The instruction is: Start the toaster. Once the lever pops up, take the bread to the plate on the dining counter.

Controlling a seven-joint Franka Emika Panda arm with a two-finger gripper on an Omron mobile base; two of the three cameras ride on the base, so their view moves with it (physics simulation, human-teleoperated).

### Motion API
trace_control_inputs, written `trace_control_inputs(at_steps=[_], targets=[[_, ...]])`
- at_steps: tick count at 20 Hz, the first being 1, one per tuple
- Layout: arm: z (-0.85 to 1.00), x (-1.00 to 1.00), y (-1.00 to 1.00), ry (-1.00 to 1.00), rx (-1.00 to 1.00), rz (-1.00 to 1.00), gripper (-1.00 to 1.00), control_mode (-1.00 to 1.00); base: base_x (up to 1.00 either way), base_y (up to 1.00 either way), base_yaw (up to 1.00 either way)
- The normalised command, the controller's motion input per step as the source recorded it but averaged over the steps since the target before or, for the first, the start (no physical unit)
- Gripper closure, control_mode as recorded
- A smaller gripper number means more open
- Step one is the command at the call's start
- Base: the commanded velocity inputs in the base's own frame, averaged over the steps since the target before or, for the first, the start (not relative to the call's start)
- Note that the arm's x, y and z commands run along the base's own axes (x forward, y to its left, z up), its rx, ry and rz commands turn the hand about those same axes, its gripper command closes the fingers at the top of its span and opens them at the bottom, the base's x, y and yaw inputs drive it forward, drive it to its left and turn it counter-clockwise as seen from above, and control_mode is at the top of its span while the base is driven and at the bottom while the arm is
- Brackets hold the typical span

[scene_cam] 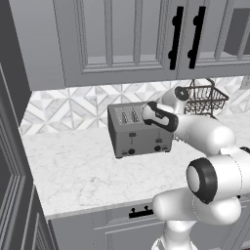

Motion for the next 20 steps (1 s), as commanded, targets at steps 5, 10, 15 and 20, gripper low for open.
trace_control_inputs(at_steps=[5, 10, 15, 20], targets=[[0.00, 0.00, 0.00, 0.00, 0.00, 0.00, -1.00, -1.00, 0.00, 0.00, 0.00], [0.00, 0.00, 0.00, 0.00, 0.00, 0.00, -1.00, -1.00, 0.00, 0.00, 0.00], [0.00, 0.00, 0.00, 0.00, 0.00, 0.00, -1.00, -1.00, 0.00, 0.00, 0.00], [0.00, 0.00, 0.00, 0.00, 0.00, 0.00, -1.00, -1.00, 0.00, 0.00, 0.00]])
